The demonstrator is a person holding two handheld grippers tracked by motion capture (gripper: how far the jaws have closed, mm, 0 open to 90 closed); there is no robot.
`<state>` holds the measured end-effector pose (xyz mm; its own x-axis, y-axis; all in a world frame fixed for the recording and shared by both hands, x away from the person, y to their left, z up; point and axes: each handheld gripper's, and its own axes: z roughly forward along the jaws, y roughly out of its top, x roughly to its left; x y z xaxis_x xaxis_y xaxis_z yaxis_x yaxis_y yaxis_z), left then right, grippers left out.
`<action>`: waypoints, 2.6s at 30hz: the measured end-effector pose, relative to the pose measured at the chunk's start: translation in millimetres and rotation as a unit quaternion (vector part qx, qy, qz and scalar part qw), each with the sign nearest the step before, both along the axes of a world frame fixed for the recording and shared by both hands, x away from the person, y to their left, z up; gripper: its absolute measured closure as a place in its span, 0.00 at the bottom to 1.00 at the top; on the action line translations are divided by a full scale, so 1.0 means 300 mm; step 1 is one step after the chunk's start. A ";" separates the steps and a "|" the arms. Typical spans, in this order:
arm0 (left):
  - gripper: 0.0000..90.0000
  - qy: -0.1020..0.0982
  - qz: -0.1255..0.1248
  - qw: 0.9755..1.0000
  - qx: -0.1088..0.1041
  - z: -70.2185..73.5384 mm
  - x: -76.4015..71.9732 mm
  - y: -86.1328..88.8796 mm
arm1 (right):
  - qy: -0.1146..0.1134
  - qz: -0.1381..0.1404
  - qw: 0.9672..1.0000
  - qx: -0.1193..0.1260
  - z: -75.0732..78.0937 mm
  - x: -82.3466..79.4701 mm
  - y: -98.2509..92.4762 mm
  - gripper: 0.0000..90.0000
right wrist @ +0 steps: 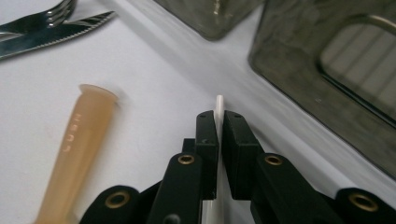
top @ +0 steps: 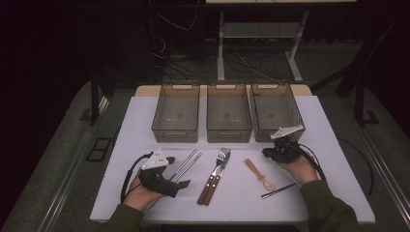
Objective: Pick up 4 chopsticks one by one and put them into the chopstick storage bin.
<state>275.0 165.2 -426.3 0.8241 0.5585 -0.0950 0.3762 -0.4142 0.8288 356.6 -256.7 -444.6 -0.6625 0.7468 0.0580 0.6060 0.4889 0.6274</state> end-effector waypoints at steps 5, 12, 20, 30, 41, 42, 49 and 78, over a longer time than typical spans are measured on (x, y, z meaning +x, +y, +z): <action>0.02 0.000 0.000 1.000 0.000 0.000 0.000 0.000 | 0.000 0.013 1.000 0.001 0.000 -0.002 0.032 0.95; 0.02 0.000 0.000 1.000 0.000 0.000 0.000 0.001 | -0.001 0.034 0.999 0.003 0.000 -0.008 0.075 0.95; 0.02 0.001 -0.001 1.000 -0.002 -0.001 -0.001 -0.001 | -0.002 0.045 0.999 0.008 -0.001 -0.012 0.095 0.95; 0.02 0.004 -0.003 1.000 -0.006 -0.004 -0.002 -0.004 | -0.007 0.044 0.999 0.029 0.010 -0.018 0.086 0.78; 0.02 0.005 -0.003 1.000 -0.008 -0.008 -0.006 -0.001 | -0.020 0.031 0.996 0.087 0.094 -0.053 -0.005 0.58; 0.02 0.005 -0.003 1.000 -0.008 -0.007 -0.006 0.000 | -0.020 0.031 0.996 0.087 0.094 -0.053 -0.005 0.58; 0.02 0.007 -0.002 1.000 -0.011 -0.010 -0.006 0.002 | -0.022 0.034 0.994 0.101 0.121 -0.092 -0.065 0.51; 0.05 -0.016 0.009 1.000 -0.005 -0.017 -0.011 0.003 | -0.003 0.039 0.997 0.073 0.111 -0.251 -0.241 0.72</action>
<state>271.8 166.1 -431.3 0.8165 0.5725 -0.0750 0.3571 -0.3985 0.8448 281.2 -329.1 -411.4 -0.7183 0.6775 0.1583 0.5661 0.4370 0.6990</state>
